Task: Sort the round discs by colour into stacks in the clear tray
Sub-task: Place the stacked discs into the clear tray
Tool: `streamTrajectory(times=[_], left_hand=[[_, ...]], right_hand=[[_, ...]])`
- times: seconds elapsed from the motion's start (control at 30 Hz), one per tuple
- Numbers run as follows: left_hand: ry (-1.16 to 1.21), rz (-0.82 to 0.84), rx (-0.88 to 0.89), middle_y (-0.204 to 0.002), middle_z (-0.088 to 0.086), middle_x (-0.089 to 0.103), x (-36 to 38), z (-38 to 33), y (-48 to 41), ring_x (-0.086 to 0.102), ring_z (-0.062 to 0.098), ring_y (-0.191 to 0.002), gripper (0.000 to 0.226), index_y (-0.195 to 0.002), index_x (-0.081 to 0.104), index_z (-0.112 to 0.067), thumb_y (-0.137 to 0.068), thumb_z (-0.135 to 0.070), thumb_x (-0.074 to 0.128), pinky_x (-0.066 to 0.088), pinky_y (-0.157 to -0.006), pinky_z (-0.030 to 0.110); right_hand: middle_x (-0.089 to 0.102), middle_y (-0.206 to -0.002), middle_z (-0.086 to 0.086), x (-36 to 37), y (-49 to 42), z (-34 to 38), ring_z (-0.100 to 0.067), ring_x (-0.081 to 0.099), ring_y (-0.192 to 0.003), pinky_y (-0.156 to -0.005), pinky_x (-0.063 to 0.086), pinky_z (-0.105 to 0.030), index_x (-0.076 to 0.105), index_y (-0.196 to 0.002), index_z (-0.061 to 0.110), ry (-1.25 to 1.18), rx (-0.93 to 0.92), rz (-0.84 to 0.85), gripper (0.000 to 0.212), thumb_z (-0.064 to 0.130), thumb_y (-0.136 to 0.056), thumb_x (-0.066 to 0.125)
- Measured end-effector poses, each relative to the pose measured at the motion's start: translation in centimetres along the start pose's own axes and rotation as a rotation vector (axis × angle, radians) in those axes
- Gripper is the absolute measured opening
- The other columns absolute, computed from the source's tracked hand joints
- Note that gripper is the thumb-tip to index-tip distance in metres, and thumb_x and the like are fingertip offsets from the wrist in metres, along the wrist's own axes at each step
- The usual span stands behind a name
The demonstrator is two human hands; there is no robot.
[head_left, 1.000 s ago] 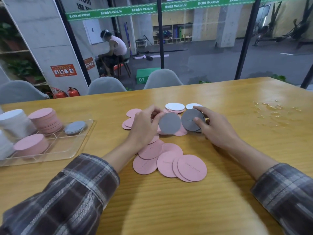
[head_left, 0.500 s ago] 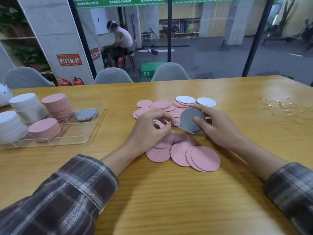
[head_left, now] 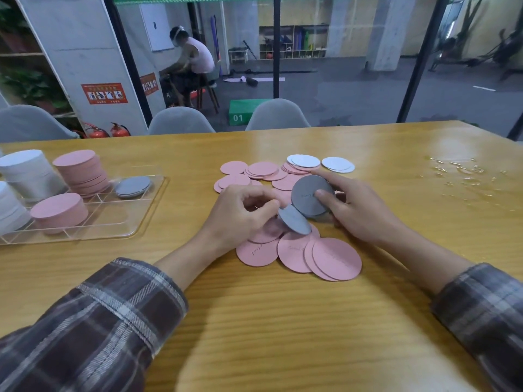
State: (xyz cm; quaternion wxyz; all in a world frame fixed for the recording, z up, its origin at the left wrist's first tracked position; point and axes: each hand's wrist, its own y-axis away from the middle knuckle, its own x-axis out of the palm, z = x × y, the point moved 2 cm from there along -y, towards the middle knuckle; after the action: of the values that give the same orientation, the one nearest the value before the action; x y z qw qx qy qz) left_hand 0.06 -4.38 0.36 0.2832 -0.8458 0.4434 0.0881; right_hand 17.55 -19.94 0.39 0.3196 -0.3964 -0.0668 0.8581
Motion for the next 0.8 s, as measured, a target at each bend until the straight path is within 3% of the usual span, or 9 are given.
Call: streamTrajectory(times=[0.13,0.23,0.37,0.57,0.67,0.8], left_hand=[[0.049,-0.029,-0.013,-0.088,-0.006,0.079,-0.2,0.2,-0.2,0.074,0.013,-0.080,0.012,-0.090,0.079,-0.011,-0.089,0.001,0.075,0.056,-0.075,0.025],[0.055,-0.049,-0.009,-0.092,-0.005,0.078,-0.3,0.1,-0.3,0.074,0.014,-0.079,0.016,-0.092,0.079,-0.012,-0.087,0.003,0.076,0.059,-0.073,0.028],[0.089,-0.098,-0.031,-0.094,0.006,0.076,-0.1,0.0,-0.3,0.073,0.021,-0.077,0.017,-0.098,0.076,-0.011,-0.085,-0.002,0.081,0.063,-0.071,0.035],[0.029,-0.166,-0.061,-0.086,0.003,0.075,0.6,0.2,-0.3,0.075,0.022,-0.075,0.019,-0.095,0.075,-0.016,-0.082,-0.008,0.086,0.065,-0.074,0.039],[0.006,-0.196,-0.080,-0.079,-0.001,0.074,1.1,-0.1,-0.3,0.075,0.020,-0.069,0.018,-0.094,0.075,-0.017,-0.082,-0.010,0.086,0.064,-0.068,0.034],[0.006,-0.224,-0.104,-0.079,-0.003,0.073,1.3,0.0,-0.5,0.075,0.019,-0.068,0.019,-0.096,0.075,-0.018,-0.082,-0.011,0.085,0.065,-0.070,0.042]], right_hand=[[0.071,-0.105,0.001,-0.2,-0.1,-0.1,-0.031,0.067,-0.070,-0.062,0.059,-0.045,0.055,-0.141,0.040,-0.045,0.056,-0.020,0.041,0.023,-0.104,0.054],[0.067,-0.094,0.009,-0.2,0.0,0.3,-0.014,0.058,-0.057,-0.051,0.055,-0.035,0.058,-0.138,0.038,-0.092,0.051,0.014,0.038,0.020,-0.105,0.052],[0.062,-0.088,0.005,0.3,0.3,0.8,-0.011,0.054,-0.056,-0.054,0.050,-0.028,0.064,-0.131,0.035,-0.190,0.088,0.058,0.032,0.021,-0.107,0.047],[0.058,-0.093,-0.008,0.9,0.3,1.4,-0.014,0.054,-0.059,-0.054,0.050,-0.030,0.056,-0.143,0.030,-0.300,0.170,0.105,0.036,0.025,-0.110,0.040],[0.064,-0.096,-0.005,0.9,0.4,1.6,-0.011,0.056,-0.059,-0.057,0.053,-0.031,0.054,-0.145,0.030,-0.258,0.128,0.120,0.038,0.030,-0.107,0.048],[0.067,-0.105,0.006,0.9,0.5,1.5,-0.007,0.060,-0.059,-0.058,0.058,-0.035,0.051,-0.147,0.030,-0.136,0.056,0.116,0.046,0.025,-0.102,0.059]])
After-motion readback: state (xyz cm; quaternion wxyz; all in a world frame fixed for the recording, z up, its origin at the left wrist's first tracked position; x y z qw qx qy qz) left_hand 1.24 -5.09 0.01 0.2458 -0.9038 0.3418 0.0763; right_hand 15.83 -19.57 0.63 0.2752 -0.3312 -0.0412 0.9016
